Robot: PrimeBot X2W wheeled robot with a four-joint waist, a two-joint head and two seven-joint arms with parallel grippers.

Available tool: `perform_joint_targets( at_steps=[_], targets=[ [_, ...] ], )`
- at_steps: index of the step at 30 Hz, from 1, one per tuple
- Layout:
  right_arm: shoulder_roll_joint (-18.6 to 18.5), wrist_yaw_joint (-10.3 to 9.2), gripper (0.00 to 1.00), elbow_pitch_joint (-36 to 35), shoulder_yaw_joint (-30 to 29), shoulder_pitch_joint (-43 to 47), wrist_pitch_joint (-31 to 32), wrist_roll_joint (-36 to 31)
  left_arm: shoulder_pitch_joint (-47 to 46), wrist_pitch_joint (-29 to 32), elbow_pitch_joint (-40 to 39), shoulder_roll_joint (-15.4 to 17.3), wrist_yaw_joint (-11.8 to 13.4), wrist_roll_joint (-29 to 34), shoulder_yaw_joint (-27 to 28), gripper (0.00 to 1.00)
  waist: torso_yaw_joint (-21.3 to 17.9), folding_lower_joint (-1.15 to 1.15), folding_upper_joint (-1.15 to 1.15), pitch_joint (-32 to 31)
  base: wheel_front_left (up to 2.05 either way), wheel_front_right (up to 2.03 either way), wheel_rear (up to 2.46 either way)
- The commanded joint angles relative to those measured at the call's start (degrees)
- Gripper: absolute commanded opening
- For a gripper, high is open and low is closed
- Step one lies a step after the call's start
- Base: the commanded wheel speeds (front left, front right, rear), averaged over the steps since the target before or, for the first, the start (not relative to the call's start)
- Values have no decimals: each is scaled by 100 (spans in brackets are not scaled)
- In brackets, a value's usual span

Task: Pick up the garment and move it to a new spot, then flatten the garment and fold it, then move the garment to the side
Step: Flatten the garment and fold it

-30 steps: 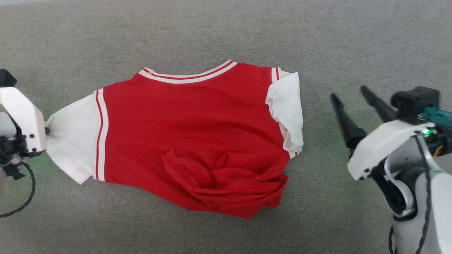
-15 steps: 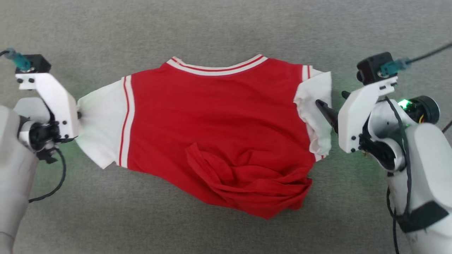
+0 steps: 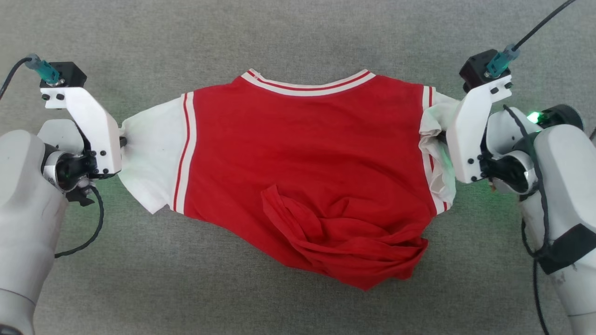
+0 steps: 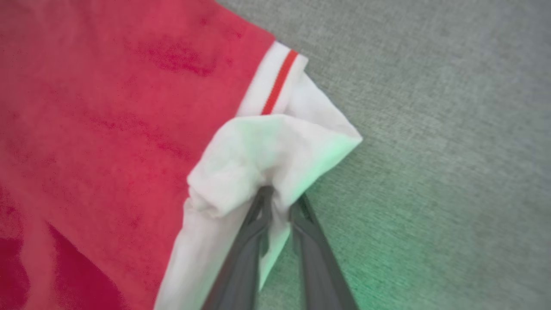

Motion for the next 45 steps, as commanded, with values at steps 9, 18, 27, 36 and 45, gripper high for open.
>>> perform_joint_targets(
  at_steps=[9,18,27,36,45],
  targets=[
    [-324,-2,0,-480,40,-173,-216,550,-425,-108,-130,75,-40,-135,-10,0,-4,0,0,-484,0,0,0],
    [-427,-2,0,-1116,-51,-733,-451,911,-1040,-116,-624,338,-36,-101,29,0,-140,0,0,-1149,0,0,0],
    [-510,-3,0,-1097,158,-1502,-1034,983,-1740,-110,-868,406,116,18,91,0,-301,0,0,-1714,0,0,0],
    [-395,-3,0,-677,373,-2140,-1603,1232,-2092,-181,-972,414,138,34,118,0,-403,0,0,-2019,0,0,0],
    [-380,-3,0,-278,499,-2544,-1909,1176,-2385,-321,-1103,373,139,25,164,0,-409,0,0,-1937,0,0,0]
  ],
)
